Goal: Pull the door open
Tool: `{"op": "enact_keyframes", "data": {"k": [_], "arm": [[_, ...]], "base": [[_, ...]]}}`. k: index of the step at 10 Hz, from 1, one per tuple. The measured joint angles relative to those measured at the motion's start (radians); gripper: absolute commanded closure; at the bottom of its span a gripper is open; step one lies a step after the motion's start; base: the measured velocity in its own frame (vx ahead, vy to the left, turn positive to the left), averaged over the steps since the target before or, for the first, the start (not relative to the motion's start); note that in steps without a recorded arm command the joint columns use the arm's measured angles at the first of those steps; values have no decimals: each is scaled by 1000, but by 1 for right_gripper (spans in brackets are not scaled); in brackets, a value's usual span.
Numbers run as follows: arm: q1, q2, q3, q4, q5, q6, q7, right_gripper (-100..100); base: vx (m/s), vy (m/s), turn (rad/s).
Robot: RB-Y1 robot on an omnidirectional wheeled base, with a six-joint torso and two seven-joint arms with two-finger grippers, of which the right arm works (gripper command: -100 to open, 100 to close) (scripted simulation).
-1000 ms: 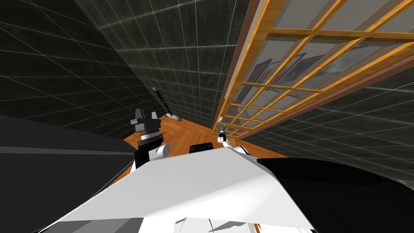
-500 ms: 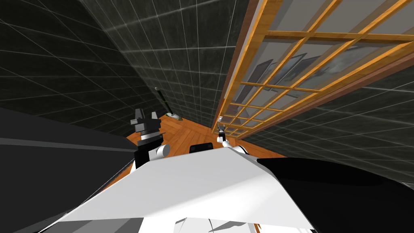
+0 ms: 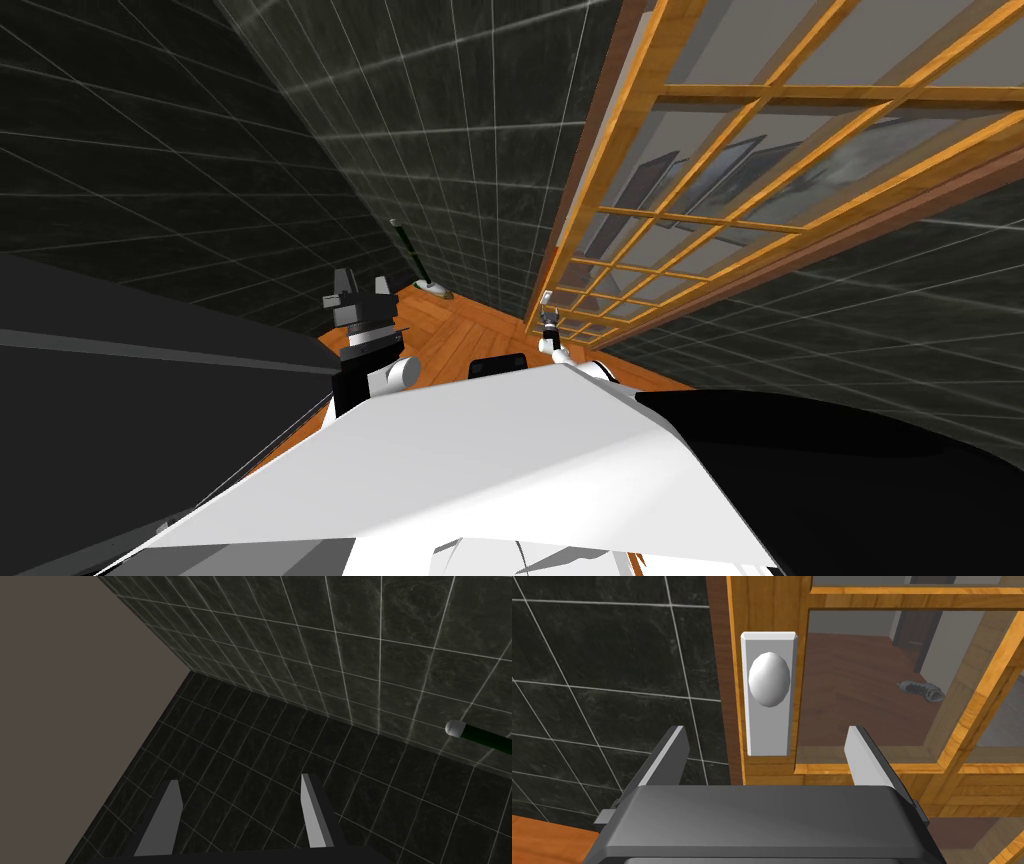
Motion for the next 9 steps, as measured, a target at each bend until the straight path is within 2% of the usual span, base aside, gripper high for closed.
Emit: {"op": "enact_keyframes", "data": {"k": [1,3,4,6,7,8,9], "arm": [[-10,-15,1,38,-1,-17,-22,-100],[24,-34,-6,-3,-7,-5,-32,-100],[46,-56,-10,-30,-12,6,-45,-100],[34,-77,-12,20,-14,-16,-77,-100],[52,-89,-14,0,-17,-13,-87,-100],[55,-90,-15,-3,-17,-12,-88,100],[53,-90,-15,-1,-17,-13,-87,100]], "base": [[134,20,24],[188,-5,109],[136,-15,44],[174,-11,87],[73,-3,-4],[-15,1,-5],[-30,-9,-19]]}}
